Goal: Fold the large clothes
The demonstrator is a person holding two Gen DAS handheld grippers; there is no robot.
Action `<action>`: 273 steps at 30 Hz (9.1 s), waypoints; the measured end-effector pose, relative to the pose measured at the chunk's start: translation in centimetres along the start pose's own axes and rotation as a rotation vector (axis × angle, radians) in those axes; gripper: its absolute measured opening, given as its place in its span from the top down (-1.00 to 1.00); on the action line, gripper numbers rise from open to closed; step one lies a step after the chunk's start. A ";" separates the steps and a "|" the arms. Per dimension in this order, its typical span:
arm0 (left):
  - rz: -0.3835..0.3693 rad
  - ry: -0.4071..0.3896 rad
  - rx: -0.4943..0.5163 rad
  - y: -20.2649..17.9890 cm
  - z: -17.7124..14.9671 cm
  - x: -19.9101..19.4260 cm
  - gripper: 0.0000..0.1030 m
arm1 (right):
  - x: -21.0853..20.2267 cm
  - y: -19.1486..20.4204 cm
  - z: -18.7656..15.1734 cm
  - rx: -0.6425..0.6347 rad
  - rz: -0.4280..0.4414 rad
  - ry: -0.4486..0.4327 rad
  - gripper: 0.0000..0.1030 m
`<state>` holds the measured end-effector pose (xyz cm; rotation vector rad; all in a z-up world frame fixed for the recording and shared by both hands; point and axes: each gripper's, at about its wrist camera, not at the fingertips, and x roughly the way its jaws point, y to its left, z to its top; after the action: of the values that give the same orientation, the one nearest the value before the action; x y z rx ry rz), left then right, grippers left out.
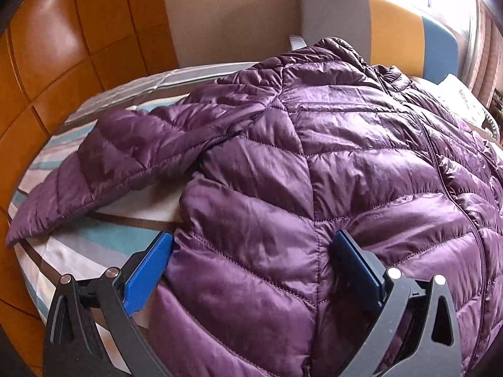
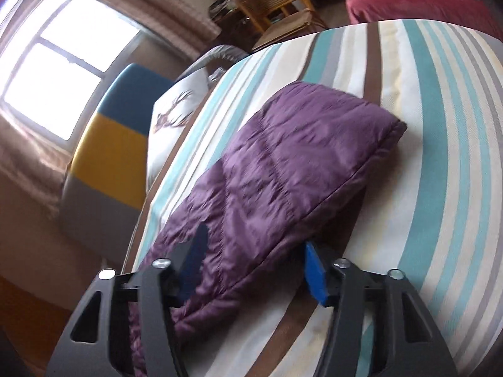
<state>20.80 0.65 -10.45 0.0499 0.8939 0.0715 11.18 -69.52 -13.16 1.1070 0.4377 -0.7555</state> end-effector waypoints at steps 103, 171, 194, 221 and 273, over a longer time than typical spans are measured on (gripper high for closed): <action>-0.154 -0.012 -0.045 -4.8 7.0 4.1 0.80 | -0.5 19.6 -22.7 -1.021 0.025 0.190 0.29; 0.165 -0.130 -1.042 31.8 -4.8 2.0 -0.53 | -2.9 18.9 -25.7 -1.174 0.015 0.136 0.29; 0.276 -0.343 -0.813 27.3 -0.2 -1.5 0.85 | -2.9 18.9 -26.0 -1.182 0.006 0.125 0.29; 0.165 -0.447 0.062 -5.9 5.1 -5.8 0.87 | -2.8 18.9 -25.8 -1.170 0.020 0.133 0.29; -0.175 -0.277 0.205 -8.9 4.1 -5.3 -0.75 | -2.4 18.5 -25.5 -1.141 0.047 0.147 0.29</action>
<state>21.11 -8.75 -4.41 0.1687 0.6227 -0.1869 24.33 -40.96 -10.11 0.0924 0.8209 -0.2689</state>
